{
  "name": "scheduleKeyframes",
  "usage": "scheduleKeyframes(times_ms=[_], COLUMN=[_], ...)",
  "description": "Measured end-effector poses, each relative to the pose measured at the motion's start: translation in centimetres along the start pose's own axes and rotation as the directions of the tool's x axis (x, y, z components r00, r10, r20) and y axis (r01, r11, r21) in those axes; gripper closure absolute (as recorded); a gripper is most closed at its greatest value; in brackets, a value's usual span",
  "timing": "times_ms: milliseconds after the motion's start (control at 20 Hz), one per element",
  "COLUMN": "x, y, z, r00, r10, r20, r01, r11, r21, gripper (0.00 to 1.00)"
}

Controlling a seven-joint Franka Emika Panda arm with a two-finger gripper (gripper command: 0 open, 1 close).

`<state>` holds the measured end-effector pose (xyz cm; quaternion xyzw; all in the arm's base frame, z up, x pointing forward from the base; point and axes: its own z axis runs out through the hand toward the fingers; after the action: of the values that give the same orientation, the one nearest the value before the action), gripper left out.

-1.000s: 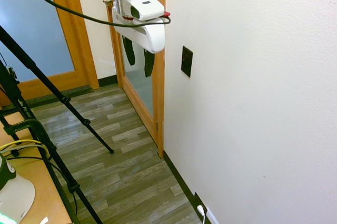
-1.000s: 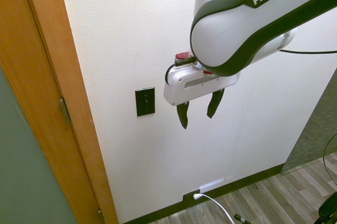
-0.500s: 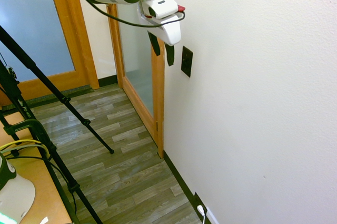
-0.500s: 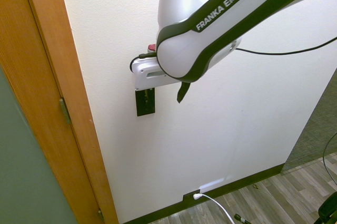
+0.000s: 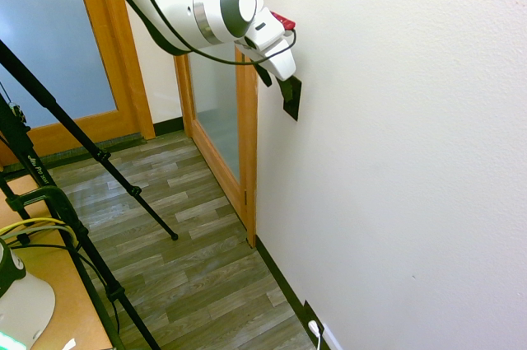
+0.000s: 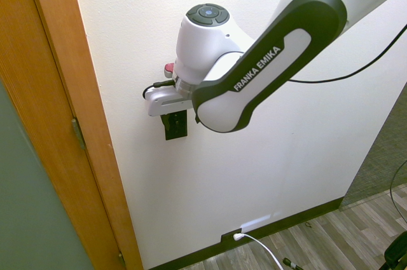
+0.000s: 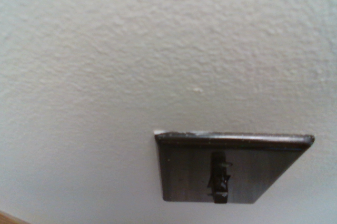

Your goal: Turn off the light

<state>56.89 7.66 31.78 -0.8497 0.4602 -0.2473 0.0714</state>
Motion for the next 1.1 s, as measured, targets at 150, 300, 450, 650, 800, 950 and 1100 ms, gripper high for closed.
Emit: scheduleKeyframes(times_ms=[150, 300, 450, 650, 800, 950, 1100], x=[-0.4, -0.3, 0.0, 0.5, 0.6, 0.6, 1.0], y=[-0.4, -1.0, -1.1, -0.8, -0.8, -1.0, -1.1], z=[-0.2, -0.3, 0.0, 0.4, 0.5, 0.5, 0.6], r00=[1.0, 1.0, 0.999, 0.999, 0.999, 0.999, 0.999], r10=[0.003, 0.01, 0.018, 0.03, 0.034, 0.036, 0.044], r20=[-0.022, -0.028, -0.031, -0.029, -0.027, -0.027, -0.03], r01=[-0.003, -0.009, -0.017, -0.028, -0.032, -0.035, -0.042], r11=[1.0, 1.0, 0.999, 0.999, 0.998, 0.998, 0.998], r21=[0.017, 0.027, 0.028, 0.041, 0.047, 0.049, 0.051], gripper=[1.0, 1.0, 1.0, 1.0, 1.0, 1.0, 1.0])
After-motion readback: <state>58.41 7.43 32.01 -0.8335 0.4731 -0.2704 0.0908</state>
